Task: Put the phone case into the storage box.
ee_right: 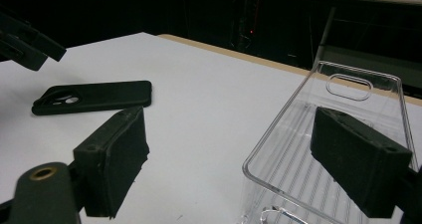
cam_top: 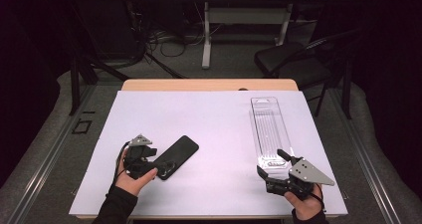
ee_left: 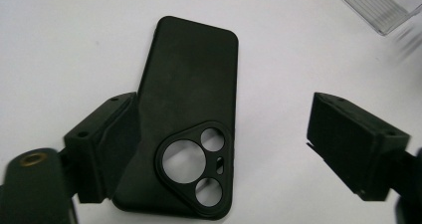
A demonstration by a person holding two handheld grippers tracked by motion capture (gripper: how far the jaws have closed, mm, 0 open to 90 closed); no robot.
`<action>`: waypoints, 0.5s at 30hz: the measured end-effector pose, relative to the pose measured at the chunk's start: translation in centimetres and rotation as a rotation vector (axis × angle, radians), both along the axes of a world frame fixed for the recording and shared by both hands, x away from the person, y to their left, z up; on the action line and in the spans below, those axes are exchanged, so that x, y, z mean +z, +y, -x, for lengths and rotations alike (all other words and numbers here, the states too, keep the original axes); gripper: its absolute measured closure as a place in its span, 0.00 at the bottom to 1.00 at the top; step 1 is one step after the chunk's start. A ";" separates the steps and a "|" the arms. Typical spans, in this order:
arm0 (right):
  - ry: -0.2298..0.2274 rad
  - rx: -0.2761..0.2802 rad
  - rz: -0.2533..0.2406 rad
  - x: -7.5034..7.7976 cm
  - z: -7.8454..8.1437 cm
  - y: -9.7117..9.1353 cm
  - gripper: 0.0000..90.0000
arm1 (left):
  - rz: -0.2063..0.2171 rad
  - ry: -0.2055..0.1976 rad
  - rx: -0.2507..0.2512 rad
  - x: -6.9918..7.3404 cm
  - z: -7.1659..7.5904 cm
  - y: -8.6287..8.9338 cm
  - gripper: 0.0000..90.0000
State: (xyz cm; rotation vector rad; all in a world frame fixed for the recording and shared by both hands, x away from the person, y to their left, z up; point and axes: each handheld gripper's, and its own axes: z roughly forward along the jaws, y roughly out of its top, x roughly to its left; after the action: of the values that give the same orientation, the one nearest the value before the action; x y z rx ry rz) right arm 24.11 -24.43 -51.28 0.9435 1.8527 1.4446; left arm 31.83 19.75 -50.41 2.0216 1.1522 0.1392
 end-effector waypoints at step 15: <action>0.008 0.004 -0.001 -0.1 -0.1 0.1 0.16 | -0.046 0.029 -0.035 0.5 -1.2 0.2 0.01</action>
State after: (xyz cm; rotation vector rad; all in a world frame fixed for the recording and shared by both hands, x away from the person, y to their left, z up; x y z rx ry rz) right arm 24.18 -24.33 -51.40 0.9475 1.8605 1.4459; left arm 33.07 19.91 -49.87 2.0896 1.1408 0.1206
